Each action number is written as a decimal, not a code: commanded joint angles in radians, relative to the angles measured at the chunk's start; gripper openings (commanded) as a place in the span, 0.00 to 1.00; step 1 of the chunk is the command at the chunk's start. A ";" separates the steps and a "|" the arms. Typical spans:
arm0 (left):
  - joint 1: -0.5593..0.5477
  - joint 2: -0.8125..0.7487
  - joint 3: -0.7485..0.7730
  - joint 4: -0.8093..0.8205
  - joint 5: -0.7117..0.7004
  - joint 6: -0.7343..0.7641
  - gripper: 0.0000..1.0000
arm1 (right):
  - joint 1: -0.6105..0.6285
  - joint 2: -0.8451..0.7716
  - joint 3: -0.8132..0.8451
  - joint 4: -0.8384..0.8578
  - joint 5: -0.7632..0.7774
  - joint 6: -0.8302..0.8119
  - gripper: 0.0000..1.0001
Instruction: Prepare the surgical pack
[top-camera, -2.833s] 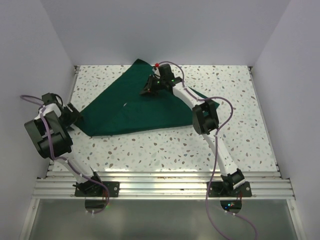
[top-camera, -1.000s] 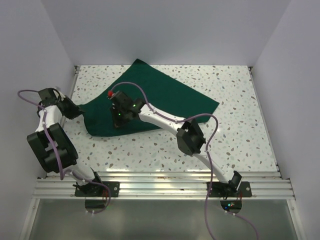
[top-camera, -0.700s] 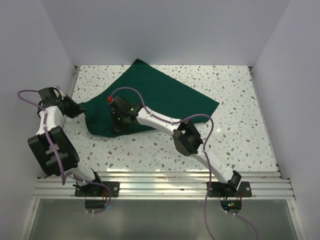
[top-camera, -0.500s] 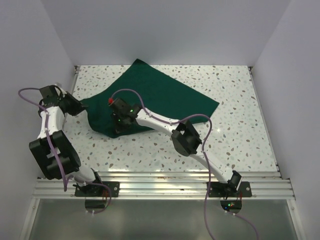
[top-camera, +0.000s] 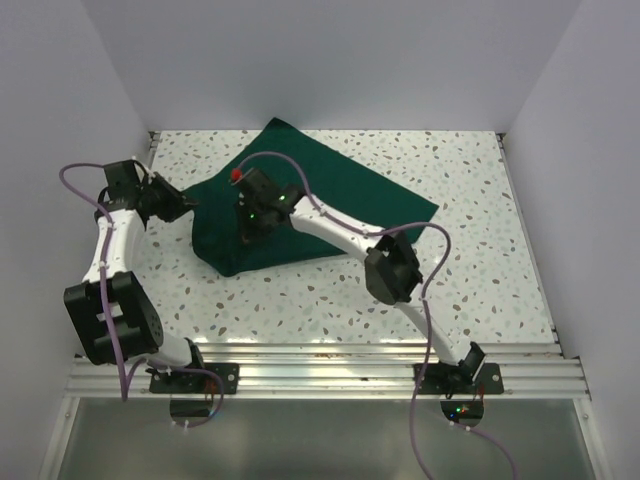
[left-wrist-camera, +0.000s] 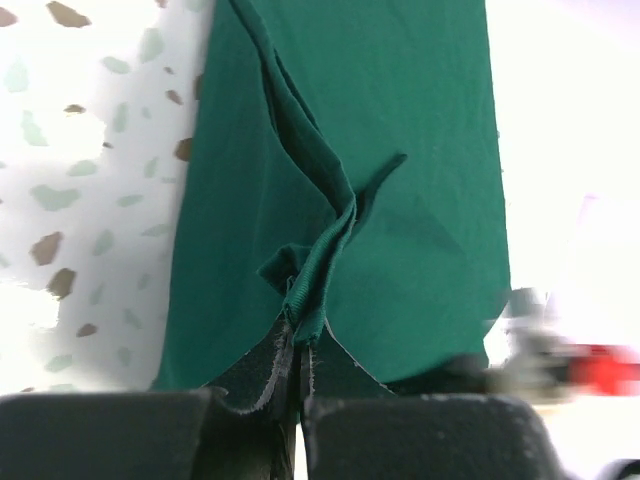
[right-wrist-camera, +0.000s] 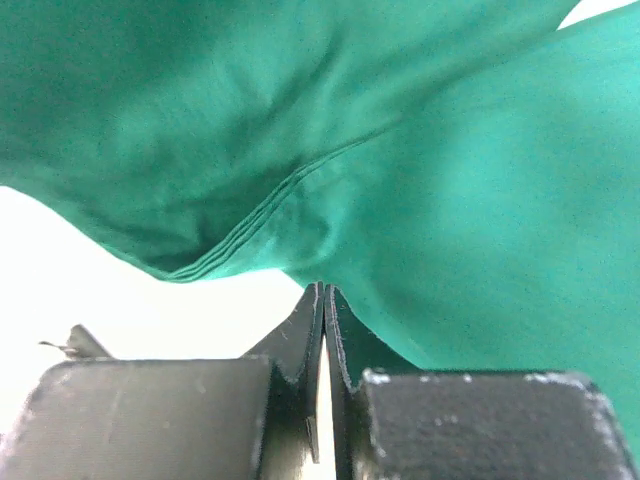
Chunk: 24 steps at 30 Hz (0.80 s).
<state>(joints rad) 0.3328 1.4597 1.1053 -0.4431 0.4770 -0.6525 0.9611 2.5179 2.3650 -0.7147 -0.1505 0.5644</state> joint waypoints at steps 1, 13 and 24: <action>-0.023 -0.035 0.070 0.026 -0.005 -0.042 0.00 | -0.137 -0.243 -0.062 0.000 0.005 -0.009 0.00; -0.118 0.011 0.182 -0.008 0.000 -0.082 0.00 | -0.513 -0.438 -0.452 -0.043 0.121 -0.092 0.00; -0.277 0.099 0.260 0.009 0.020 -0.098 0.00 | -0.579 -0.306 -0.512 -0.048 0.032 -0.123 0.00</action>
<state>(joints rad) 0.1055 1.5410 1.3037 -0.4641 0.4683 -0.7246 0.3794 2.1925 1.8462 -0.7559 -0.0971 0.4660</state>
